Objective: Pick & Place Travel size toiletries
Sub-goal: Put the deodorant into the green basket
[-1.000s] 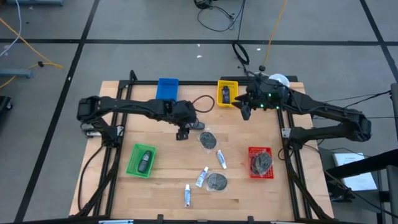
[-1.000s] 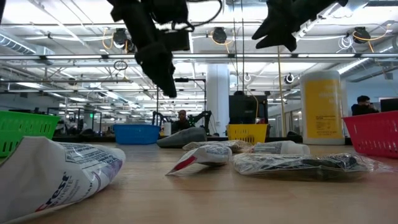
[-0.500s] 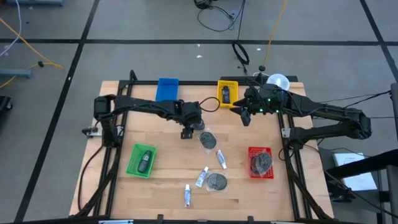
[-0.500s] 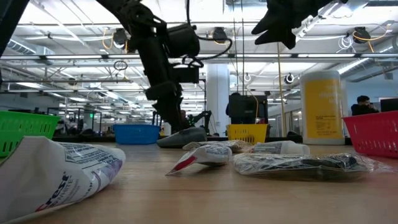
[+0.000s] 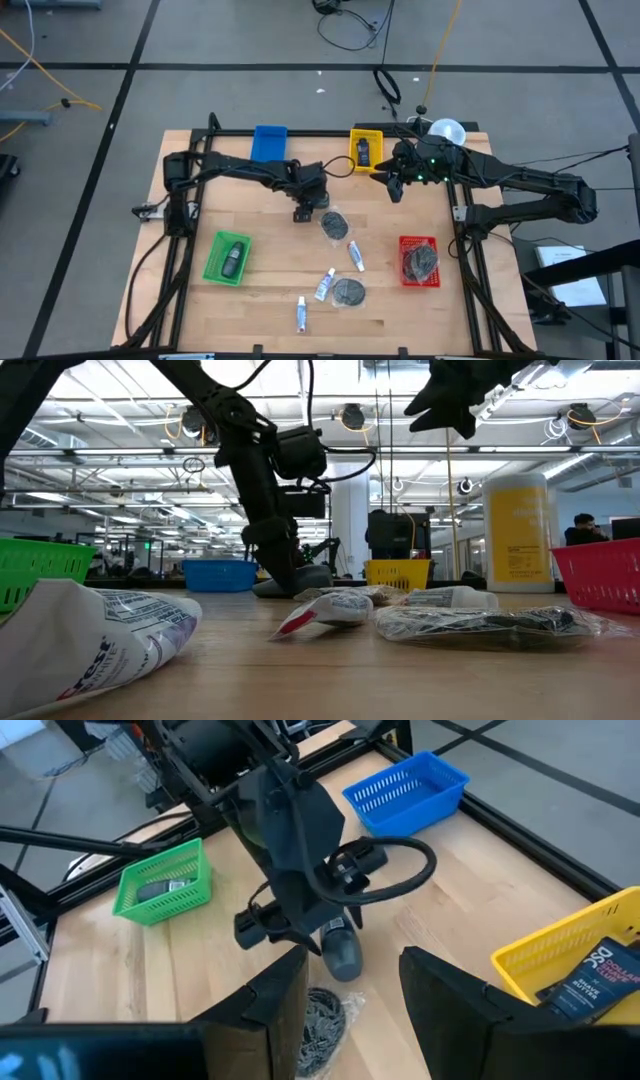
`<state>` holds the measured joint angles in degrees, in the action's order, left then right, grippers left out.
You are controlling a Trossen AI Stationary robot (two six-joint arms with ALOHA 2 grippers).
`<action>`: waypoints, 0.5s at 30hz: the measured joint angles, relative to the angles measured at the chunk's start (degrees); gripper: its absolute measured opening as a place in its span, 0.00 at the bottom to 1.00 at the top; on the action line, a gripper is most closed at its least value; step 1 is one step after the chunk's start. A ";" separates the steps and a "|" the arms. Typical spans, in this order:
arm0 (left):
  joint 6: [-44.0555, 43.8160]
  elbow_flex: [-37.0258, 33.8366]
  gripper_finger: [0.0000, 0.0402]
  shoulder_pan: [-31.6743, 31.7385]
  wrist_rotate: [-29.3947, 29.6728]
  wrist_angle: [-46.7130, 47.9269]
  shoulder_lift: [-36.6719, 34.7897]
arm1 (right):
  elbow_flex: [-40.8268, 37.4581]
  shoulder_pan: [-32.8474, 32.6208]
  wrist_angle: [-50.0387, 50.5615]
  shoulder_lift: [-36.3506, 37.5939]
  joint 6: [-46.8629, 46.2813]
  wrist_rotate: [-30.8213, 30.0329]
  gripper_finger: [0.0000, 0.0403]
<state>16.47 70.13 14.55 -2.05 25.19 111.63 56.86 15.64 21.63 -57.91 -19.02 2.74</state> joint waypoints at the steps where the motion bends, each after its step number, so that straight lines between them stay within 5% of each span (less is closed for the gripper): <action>1: 0.06 0.02 0.68 0.13 -0.24 -0.16 0.41 | -0.27 0.00 -0.47 0.00 -0.02 0.00 0.37; 9: -2.52 0.15 0.47 0.42 -2.46 0.38 1.35 | -3.63 -0.02 -2.06 0.02 -3.67 0.25 0.37; 15: -9.99 -0.07 0.47 0.22 -3.01 3.50 -0.86 | -5.56 -1.22 -3.34 0.01 -4.96 0.31 0.37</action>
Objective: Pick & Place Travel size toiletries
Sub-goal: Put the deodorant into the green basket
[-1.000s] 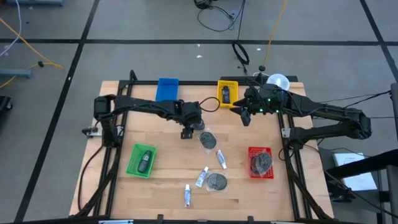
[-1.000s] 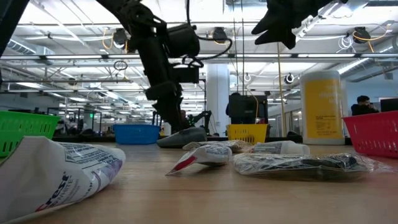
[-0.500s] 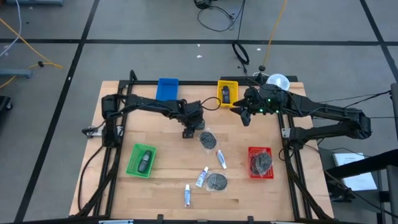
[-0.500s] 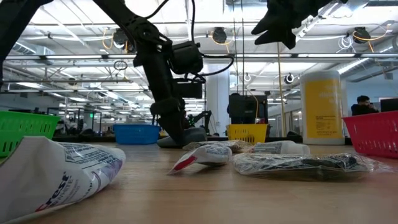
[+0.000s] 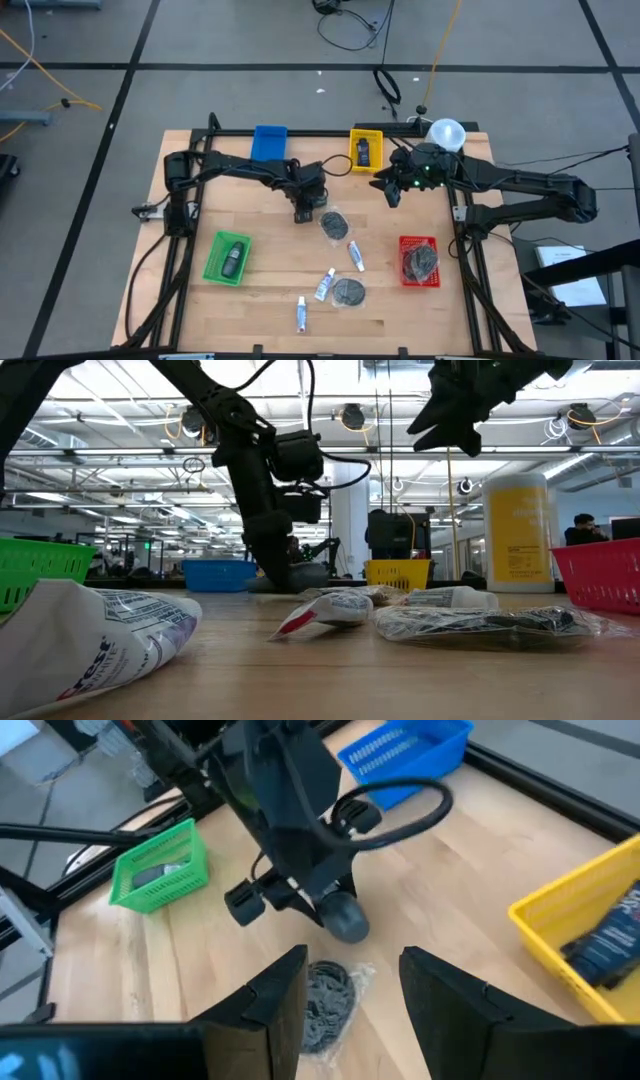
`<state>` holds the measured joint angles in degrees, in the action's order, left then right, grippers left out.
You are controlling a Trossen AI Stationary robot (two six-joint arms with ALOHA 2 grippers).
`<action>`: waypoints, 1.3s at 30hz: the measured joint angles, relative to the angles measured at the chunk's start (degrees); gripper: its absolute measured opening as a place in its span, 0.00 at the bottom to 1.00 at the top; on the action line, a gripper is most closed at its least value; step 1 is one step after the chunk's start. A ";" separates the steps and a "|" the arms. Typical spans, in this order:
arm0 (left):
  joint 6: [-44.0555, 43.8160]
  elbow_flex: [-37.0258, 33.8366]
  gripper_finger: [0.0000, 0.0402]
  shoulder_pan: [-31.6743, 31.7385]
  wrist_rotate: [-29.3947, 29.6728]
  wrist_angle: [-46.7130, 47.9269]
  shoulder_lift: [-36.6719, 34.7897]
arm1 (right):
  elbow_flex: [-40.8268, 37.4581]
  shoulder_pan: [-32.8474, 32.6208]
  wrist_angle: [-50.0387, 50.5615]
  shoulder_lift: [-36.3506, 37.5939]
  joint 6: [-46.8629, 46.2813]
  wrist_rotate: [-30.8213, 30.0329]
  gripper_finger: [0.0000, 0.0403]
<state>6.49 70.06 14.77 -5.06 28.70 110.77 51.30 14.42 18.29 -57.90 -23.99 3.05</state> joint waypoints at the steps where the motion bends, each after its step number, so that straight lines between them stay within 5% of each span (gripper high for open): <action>1: -1.41 0.00 0.47 -0.16 -0.06 0.69 -0.73 | -0.28 -0.33 -0.81 -0.01 0.00 0.00 0.37; 10: -17.53 0.02 0.47 -5.00 -0.42 11.27 -10.67 | -1.46 -1.40 -4.10 -0.01 0.00 0.02 0.37; 22: -43.49 -1.09 0.47 -18.55 6.37 20.44 -23.47 | -1.46 -1.40 -3.67 -0.01 0.66 0.04 0.37; 39: -83.56 -7.44 0.47 -41.56 10.05 28.19 -28.12 | -1.46 -1.40 -3.50 -0.01 3.67 0.04 0.37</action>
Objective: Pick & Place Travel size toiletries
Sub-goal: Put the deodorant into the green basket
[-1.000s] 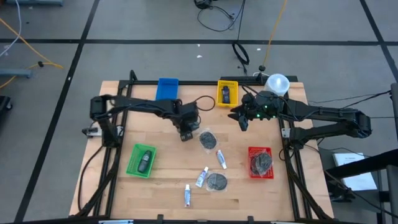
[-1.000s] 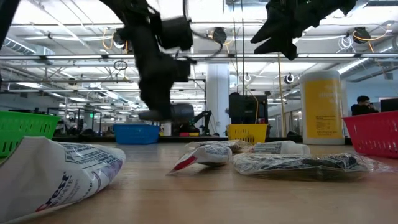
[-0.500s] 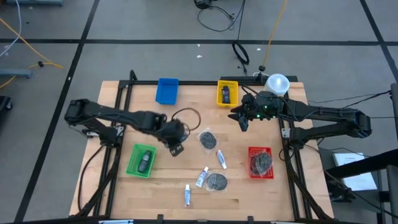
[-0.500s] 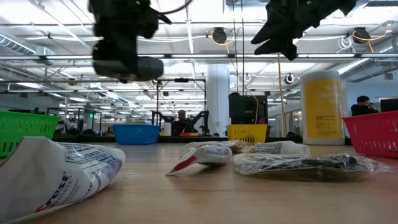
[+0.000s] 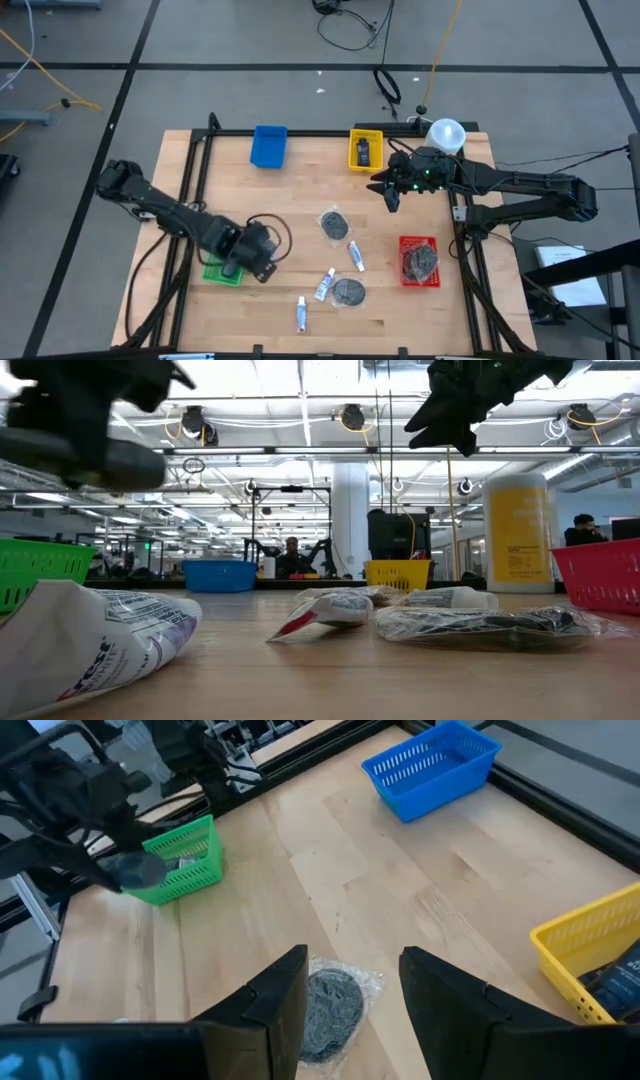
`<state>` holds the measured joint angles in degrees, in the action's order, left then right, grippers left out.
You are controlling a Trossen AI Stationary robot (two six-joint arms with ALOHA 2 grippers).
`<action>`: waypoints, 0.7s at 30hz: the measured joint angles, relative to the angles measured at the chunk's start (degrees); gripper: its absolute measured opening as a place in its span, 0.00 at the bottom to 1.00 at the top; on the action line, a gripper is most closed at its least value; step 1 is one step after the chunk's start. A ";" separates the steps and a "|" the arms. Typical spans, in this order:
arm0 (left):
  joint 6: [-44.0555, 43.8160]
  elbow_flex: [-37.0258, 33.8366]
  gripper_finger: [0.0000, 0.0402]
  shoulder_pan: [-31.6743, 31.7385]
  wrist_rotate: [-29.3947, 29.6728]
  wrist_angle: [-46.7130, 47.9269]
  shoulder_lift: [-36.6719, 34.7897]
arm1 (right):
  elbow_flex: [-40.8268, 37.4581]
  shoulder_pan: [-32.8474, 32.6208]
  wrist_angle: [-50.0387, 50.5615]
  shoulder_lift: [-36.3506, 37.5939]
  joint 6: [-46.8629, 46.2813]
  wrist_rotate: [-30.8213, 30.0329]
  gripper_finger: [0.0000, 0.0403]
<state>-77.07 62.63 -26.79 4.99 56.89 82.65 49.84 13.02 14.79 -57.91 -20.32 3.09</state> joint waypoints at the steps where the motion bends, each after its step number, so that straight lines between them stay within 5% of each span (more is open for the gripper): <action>1: -2.24 -0.02 0.47 -0.97 0.01 1.57 0.00 | 0.00 0.00 0.00 -0.01 0.02 0.00 0.37; 7: -13.29 -0.04 0.54 -7.05 -2.20 6.87 0.00 | 0.00 0.00 -0.13 -0.01 0.02 -0.01 0.37; 14: -24.68 -0.04 0.47 -12.87 -2.94 13.88 -0.29 | 0.00 0.00 -0.42 -0.01 0.02 -0.02 0.37; 21: -33.68 -3.32 0.53 -13.57 -2.85 14.53 -0.33 | 0.00 0.00 -0.42 -0.02 0.02 -0.02 0.37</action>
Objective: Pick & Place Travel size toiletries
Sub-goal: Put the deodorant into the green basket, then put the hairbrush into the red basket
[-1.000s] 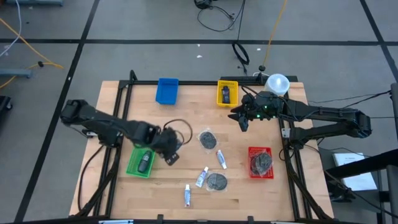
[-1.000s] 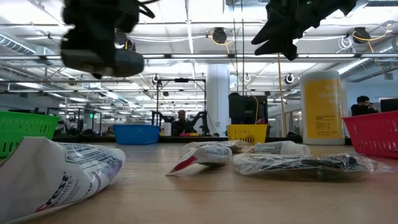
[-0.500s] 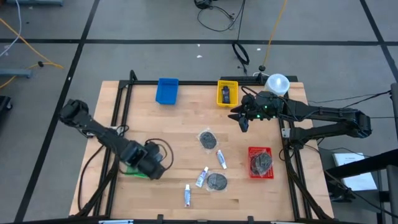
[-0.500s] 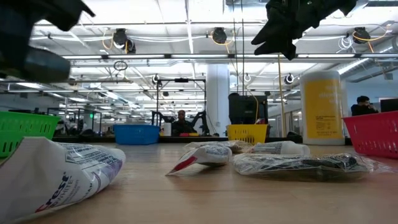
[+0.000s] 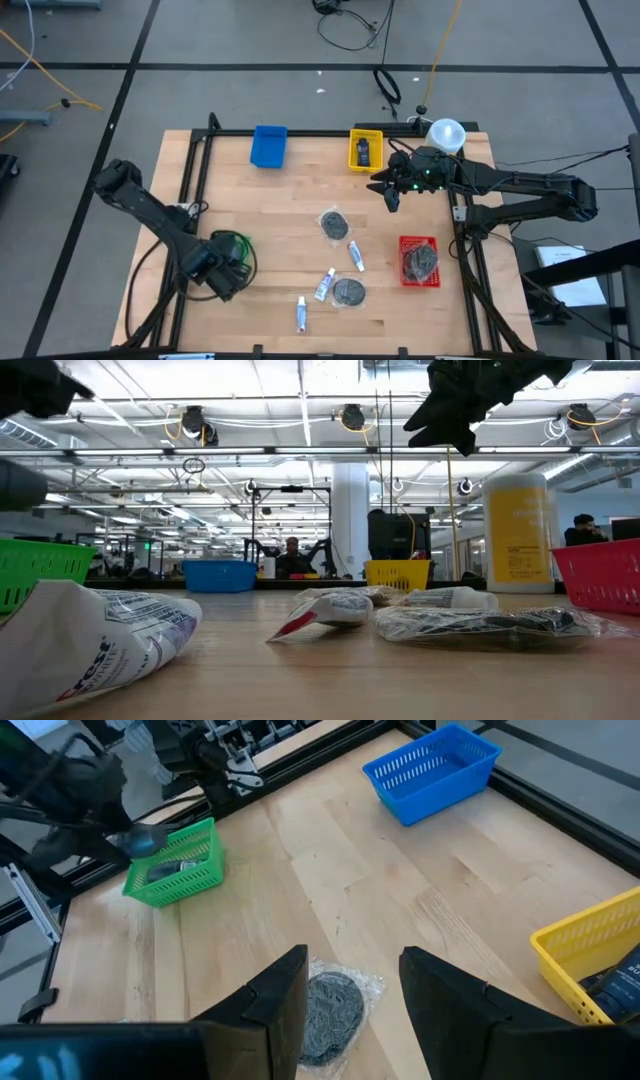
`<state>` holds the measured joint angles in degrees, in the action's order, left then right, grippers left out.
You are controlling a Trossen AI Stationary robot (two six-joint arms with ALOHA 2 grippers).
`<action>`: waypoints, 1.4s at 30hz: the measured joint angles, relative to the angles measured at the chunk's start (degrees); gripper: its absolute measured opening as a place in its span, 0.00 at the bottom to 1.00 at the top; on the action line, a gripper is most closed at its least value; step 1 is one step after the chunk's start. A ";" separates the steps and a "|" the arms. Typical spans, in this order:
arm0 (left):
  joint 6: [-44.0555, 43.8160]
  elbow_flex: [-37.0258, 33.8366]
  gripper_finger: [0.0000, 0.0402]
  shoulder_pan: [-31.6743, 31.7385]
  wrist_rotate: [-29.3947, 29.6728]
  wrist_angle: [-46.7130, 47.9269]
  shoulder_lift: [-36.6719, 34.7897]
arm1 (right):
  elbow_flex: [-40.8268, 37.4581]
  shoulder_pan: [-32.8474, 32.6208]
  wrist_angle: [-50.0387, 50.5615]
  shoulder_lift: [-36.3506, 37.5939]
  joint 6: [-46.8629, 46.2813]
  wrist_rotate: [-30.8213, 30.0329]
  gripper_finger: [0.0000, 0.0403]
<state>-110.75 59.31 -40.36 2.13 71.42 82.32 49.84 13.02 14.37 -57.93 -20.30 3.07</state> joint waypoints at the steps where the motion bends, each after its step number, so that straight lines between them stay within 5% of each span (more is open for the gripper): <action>1: -0.49 -1.05 0.53 0.00 -0.38 -0.86 0.00 | 0.00 0.00 0.00 0.02 0.00 0.00 0.37; 10: -0.64 -6.21 0.49 2.83 -0.55 -5.27 -0.73 | 0.00 0.02 -0.01 0.02 -0.17 0.00 0.37; 20: 5.73 -7.52 0.62 8.65 -6.48 -5.04 -1.05 | 0.00 0.00 0.00 0.01 -0.22 0.05 0.37; 32: 14.59 -7.52 0.62 13.47 -9.31 -4.96 -1.37 | 0.00 -4.54 -0.66 -0.07 -0.21 0.02 0.37; 37: 15.08 -7.00 0.59 13.68 -8.11 -4.96 -4.95 | 0.00 -7.83 -7.89 -2.55 0.03 0.02 0.37; 42: 14.70 -5.80 0.57 13.71 -0.51 -5.05 -11.28 | 1.74 -10.01 -12.57 -7.40 0.22 0.02 0.37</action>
<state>-96.05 53.51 -26.65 1.62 66.37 71.05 51.58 3.01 1.80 -65.33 -20.08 3.09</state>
